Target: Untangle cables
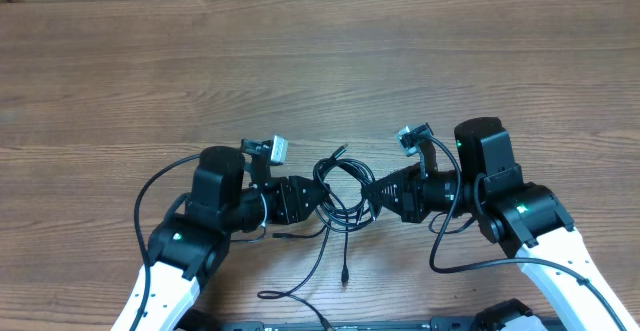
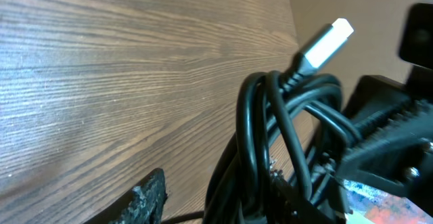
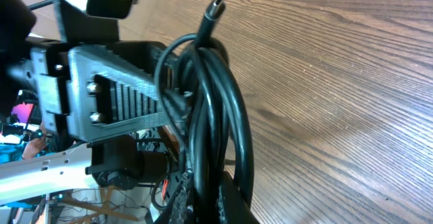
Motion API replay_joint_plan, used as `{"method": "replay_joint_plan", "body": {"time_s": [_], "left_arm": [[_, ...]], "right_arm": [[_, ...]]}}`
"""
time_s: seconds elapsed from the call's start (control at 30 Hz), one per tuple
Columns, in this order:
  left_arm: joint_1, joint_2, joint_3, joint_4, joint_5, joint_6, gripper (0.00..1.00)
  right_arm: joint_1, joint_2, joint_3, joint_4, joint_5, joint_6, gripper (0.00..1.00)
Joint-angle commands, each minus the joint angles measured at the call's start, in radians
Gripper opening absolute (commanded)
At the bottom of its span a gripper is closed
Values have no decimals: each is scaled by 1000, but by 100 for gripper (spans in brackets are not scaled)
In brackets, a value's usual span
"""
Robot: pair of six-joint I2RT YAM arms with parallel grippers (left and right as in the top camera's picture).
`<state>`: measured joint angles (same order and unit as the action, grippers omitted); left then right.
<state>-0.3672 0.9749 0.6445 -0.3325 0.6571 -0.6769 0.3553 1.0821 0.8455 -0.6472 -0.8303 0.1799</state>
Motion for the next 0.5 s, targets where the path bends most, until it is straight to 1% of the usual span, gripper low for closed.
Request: {"method": "replay_joint_plan", "body": {"time_s": [0.0, 0.1, 0.27, 0.47], "left_arm": [[-3, 38, 19, 5, -21, -11, 44], [0, 48, 19, 5, -16, -11, 41], [18, 29, 19, -12, -2, 5, 41], [62, -14, 20, -84, -3, 57, 42]], "right_arm": [[6, -10, 26, 10, -27, -3, 4], [6, -10, 26, 9, -24, -3, 4], [6, -10, 26, 10, -23, -3, 4], [6, -10, 26, 9, -8, -3, 4]]}}
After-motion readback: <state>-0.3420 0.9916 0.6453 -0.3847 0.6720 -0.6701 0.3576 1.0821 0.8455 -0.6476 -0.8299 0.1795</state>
